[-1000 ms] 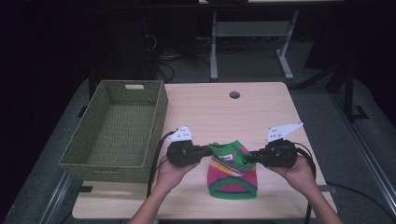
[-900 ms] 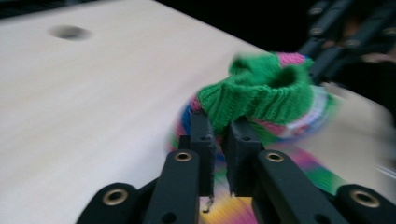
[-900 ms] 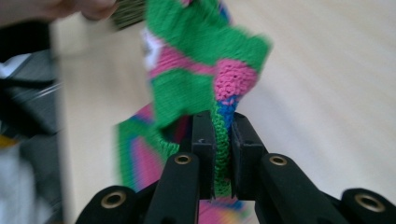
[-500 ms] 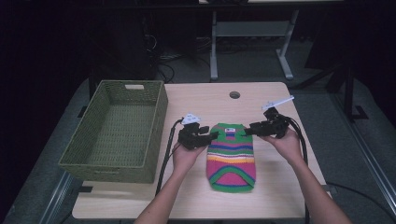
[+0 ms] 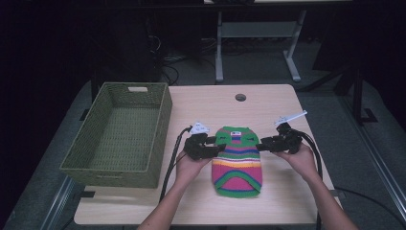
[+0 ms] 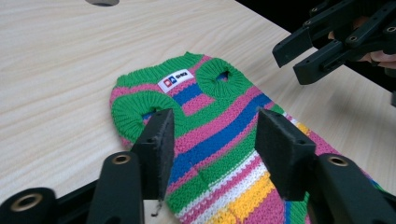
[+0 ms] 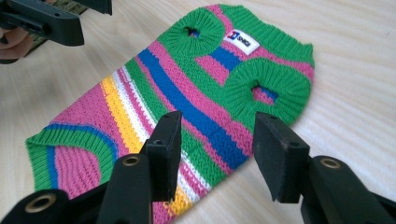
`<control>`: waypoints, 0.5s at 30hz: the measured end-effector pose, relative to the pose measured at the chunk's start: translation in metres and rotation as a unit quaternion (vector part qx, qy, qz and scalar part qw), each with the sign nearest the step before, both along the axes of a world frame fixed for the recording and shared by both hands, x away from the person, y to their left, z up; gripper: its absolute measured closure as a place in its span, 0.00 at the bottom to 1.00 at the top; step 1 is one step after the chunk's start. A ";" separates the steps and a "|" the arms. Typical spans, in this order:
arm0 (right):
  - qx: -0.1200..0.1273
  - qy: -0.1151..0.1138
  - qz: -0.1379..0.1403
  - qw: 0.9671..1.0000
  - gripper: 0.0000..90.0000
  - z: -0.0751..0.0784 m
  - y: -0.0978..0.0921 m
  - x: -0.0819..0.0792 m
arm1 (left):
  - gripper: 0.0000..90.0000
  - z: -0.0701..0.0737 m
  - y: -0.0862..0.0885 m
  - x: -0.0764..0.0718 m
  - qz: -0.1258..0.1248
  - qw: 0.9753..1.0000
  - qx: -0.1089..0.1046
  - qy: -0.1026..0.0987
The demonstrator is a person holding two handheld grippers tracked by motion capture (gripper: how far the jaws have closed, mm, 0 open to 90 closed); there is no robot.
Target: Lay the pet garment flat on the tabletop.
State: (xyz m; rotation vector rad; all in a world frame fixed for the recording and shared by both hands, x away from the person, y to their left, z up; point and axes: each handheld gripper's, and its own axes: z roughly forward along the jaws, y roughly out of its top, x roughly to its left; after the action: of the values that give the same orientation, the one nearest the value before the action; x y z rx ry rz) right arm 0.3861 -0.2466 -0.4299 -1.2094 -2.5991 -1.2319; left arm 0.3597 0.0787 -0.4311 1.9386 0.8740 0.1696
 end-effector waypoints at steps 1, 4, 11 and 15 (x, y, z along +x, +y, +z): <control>0.003 0.001 0.000 1.000 0.57 -0.001 -0.002 0.000 | 0.50 -0.001 0.002 0.000 0.000 1.000 -0.002 0.001; 0.008 0.000 -0.004 1.000 0.56 -0.002 -0.006 -0.001 | 0.49 -0.002 0.006 0.001 0.002 1.000 -0.004 0.008; 0.030 0.000 -0.004 1.000 0.51 -0.007 -0.018 -0.006 | 0.44 -0.004 0.015 -0.002 -0.002 1.000 -0.013 0.016; 0.047 0.005 -0.005 0.999 0.48 -0.008 -0.026 -0.009 | 0.39 -0.004 0.022 -0.004 0.007 0.999 -0.026 0.021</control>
State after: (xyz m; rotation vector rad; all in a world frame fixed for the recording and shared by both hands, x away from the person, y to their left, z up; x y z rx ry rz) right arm 0.3769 -0.2730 -0.4375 -1.2109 -2.5007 -1.3289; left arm 0.3554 0.1008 -0.4354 1.8943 0.9112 0.1136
